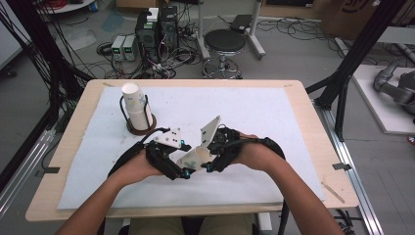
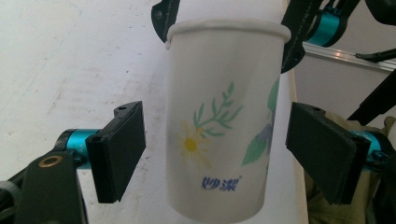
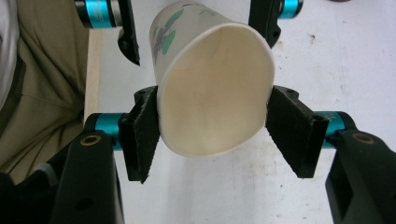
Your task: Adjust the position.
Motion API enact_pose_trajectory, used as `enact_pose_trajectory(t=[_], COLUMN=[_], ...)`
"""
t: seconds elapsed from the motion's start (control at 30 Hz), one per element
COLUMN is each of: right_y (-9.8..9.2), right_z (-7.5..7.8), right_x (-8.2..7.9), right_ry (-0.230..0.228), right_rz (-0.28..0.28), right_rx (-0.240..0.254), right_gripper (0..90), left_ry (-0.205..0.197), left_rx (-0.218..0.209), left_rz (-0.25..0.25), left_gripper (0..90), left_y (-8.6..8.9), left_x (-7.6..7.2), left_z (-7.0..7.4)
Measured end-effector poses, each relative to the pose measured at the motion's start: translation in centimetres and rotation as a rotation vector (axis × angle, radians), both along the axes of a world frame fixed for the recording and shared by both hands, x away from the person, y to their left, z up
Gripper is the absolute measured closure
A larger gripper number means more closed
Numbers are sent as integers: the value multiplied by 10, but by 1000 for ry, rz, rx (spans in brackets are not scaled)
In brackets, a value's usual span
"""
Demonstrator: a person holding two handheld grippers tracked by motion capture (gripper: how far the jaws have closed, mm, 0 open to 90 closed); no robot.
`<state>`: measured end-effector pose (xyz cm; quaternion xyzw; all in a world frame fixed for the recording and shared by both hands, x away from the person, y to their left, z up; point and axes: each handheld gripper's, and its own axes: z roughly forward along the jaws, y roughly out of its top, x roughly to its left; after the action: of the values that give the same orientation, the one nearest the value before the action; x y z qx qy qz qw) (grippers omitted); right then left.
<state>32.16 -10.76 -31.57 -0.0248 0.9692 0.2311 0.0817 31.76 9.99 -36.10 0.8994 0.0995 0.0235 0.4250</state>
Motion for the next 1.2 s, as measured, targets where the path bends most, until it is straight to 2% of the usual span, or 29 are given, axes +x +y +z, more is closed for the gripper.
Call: enact_pose_trajectory(t=[0.17, 0.37, 0.43, 0.53, 0.63, 0.7, 0.8, 0.9, 1.0, 1.07, 1.2], right_y=[7, 11, 11, 12, 10, 8, 2, -7, -19, -28, -46], right_z=[1, 0, 0, 0, 1, 2, 5, 8, 7, 5, -3], right_x=[-1, -2, -2, -2, -1, 0, 3, 4, 6, 7, 9], right_ry=[-15, 0, 3, 0, 15, 28, 67, 83, 96, 116, 125], right_rz=[20, 32, 34, 50, 59, 46, 23, -17, -66, -97, -178], right_rx=[-29, -40, -46, -39, -3, 32, 132, 221, 310, 375, 480], right_gripper=[372, 369, 369, 369, 357, 334, 284, 259, 243, 241, 226], left_ry=[23, 48, 50, 53, 53, 51, 46, 39, 32, 29, 12], left_rx=[16, 28, 28, 23, 13, -1, -21, -73, -138, -173, -233], left_rz=[-15, -39, -41, -45, -47, -42, -23, 12, 74, 112, 170], left_gripper=[234, 352, 358, 363, 364, 362, 361, 351, 336, 336, 336], left_y=[-3, -5, -6, -6, -4, -2, 3, 10, 21, 29, 46], left_x=[2, 3, 3, 2, 2, 2, 2, 3, 2, 1, -1], left_z=[-2, -5, -6, -6, -5, -5, -6, -8, -13, -17, -24])
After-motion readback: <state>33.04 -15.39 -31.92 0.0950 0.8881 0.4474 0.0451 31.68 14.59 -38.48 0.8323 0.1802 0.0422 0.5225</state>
